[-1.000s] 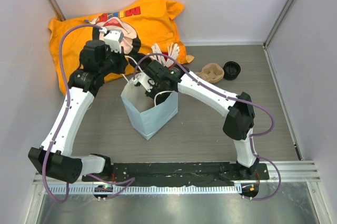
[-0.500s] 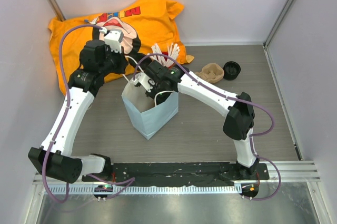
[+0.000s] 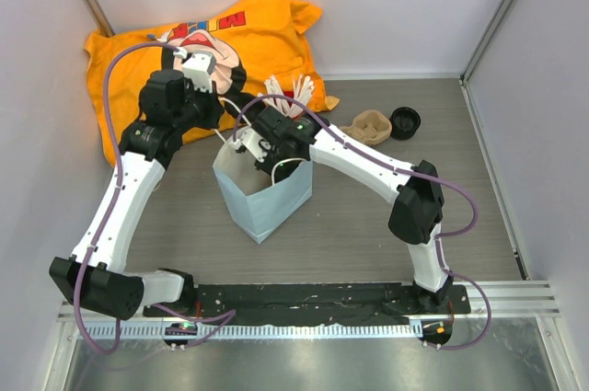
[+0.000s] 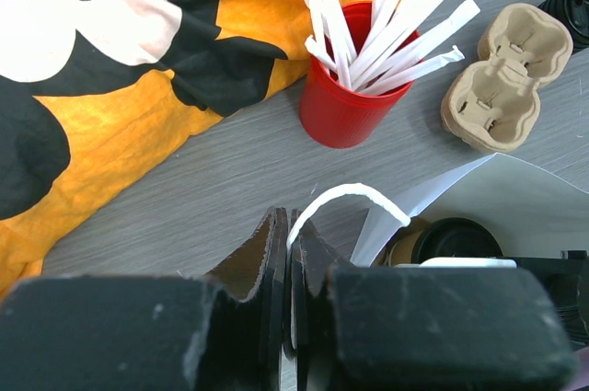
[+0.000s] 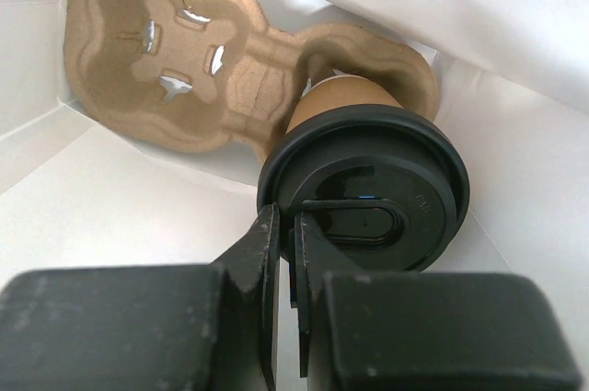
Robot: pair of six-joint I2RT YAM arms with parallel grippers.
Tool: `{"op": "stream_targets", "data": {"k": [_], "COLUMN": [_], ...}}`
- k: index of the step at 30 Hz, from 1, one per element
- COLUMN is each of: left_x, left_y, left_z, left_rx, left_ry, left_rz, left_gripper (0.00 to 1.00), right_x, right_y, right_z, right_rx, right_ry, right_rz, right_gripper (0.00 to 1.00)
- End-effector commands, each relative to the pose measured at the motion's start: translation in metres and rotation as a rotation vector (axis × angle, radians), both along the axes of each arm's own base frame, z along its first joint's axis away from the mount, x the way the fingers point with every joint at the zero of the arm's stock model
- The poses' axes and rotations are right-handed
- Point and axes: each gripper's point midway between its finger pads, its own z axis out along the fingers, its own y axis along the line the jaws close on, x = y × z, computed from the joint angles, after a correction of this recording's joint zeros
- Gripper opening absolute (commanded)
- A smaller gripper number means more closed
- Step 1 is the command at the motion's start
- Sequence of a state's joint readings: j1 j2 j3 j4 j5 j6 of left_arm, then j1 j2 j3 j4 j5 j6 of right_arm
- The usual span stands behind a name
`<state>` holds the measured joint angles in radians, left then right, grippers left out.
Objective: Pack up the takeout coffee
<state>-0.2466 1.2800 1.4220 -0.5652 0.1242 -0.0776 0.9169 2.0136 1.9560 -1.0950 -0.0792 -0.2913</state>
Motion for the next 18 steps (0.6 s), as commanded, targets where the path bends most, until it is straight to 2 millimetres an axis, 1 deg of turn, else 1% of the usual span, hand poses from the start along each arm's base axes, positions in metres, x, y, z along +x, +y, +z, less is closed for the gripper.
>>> {"op": "stream_targets", "data": {"k": [1, 11, 18], "left_x": [0.003, 0.001, -0.001], "left_y": [0.0, 0.0, 0.0], "left_z": [0.04, 0.037, 0.038], "left_rx": [-0.042, -0.041, -0.045], "left_ry": [-0.114, -0.106, -0.107], "left_rz": [0.009, 0.006, 0.003], "left_gripper": [0.08, 0.08, 0.08], "right_x": [0.0, 0.012, 0.012], "right_y": [-0.003, -0.002, -0.001], "right_z": [0.007, 0.001, -0.003], "right_rx": [-0.016, -0.037, -0.043], "right_ry": [-0.019, -0.058, -0.051], "right_rz": [0.006, -0.014, -0.011], "right_gripper": [0.01, 0.01, 0.01]}}
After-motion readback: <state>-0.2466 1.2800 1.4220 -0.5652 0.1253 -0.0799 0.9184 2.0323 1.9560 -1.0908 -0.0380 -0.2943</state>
